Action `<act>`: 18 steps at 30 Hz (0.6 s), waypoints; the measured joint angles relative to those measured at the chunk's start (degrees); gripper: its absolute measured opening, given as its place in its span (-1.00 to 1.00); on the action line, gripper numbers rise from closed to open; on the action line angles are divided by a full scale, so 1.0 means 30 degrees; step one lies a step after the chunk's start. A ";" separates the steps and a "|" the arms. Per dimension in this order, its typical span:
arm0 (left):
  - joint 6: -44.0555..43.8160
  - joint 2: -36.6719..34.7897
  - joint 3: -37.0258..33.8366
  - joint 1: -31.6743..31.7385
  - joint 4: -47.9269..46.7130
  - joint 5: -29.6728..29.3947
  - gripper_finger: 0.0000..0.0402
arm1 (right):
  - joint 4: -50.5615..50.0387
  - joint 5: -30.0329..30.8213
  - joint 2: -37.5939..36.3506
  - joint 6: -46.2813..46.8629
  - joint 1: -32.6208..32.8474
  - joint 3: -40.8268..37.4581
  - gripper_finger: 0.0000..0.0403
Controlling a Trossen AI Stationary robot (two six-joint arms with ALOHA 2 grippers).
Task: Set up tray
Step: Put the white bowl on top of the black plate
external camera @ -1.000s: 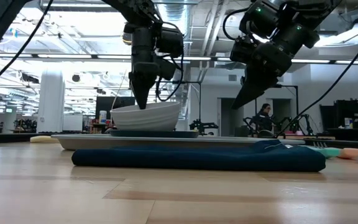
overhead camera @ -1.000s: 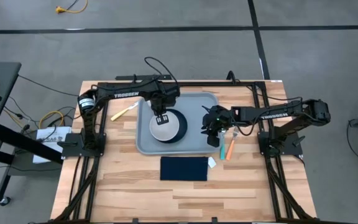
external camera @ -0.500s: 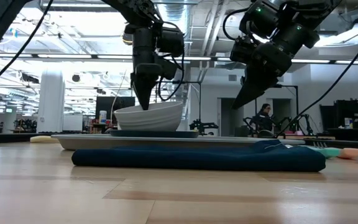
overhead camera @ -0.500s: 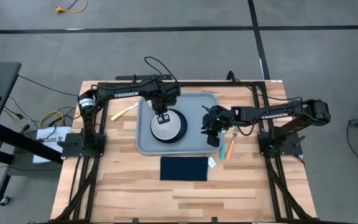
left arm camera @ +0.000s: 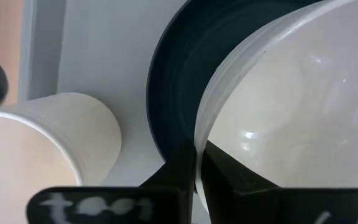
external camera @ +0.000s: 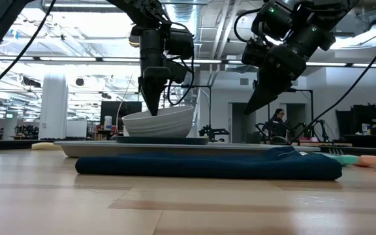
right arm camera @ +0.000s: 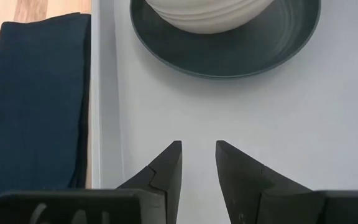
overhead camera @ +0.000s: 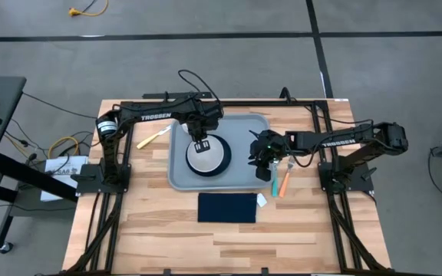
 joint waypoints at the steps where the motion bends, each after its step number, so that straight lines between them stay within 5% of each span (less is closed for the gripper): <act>1: 0.0007 0.0000 0.0000 -0.0007 0.0000 0.0000 -0.93 | 0.0000 0.0000 0.0000 -0.0002 0.0000 0.0000 -0.55; 18: 0.0038 0.0036 0.0423 -0.0036 -0.0582 -0.0323 -0.34 | 0.0000 0.0000 -0.0002 -0.0009 0.0000 0.0007 -0.55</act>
